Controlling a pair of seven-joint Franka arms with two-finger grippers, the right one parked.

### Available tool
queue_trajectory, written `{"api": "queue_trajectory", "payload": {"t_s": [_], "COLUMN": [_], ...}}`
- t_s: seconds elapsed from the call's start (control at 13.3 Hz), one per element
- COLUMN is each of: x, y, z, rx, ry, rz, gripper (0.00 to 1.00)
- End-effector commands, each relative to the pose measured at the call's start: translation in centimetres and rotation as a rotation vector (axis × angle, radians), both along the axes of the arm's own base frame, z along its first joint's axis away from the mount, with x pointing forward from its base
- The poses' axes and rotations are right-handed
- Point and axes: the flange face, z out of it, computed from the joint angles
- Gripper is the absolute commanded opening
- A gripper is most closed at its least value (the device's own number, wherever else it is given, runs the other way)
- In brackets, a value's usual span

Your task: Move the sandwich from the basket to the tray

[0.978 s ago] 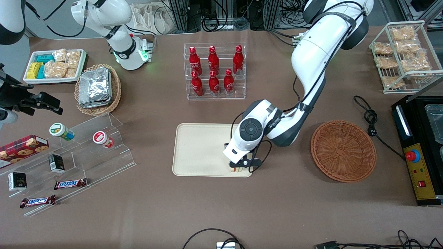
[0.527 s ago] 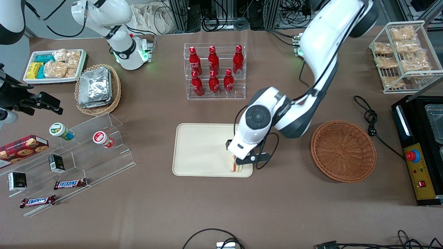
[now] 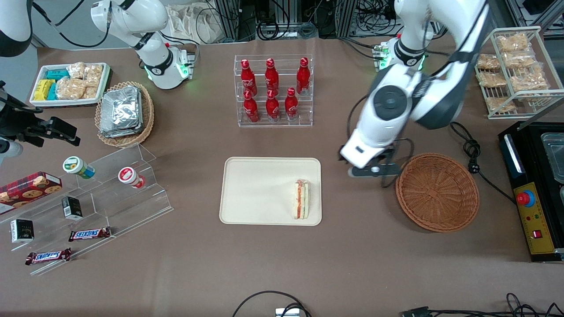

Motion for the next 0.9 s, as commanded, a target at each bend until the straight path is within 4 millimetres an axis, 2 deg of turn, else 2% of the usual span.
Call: {"api": "queue_trajectory", "payload": {"t_s": [0.0, 0.15, 0.3, 0.6, 0.68, 0.75, 0.83], "x": [0.9, 3.2, 5.2, 6.7, 6.8, 7.0, 6.9], "y": [5.9, 10.9, 17.1, 24.2, 24.5, 24.9, 25.6], "z": [2.5, 4.8, 6.9, 8.2, 8.5, 7.7, 8.1], "rx": [-0.021, -0.056, -0.067, -0.064, -0.058, -0.055, -0.040], "ry": [0.026, 0.047, 0.068, 0.100, 0.094, 0.108, 0.117], "rz": [0.077, 0.189, 0.297, 0.404, 0.406, 0.413, 0.423], "gripper": [1.00, 1.00, 1.00, 1.00, 1.00, 1.00, 1.00]}}
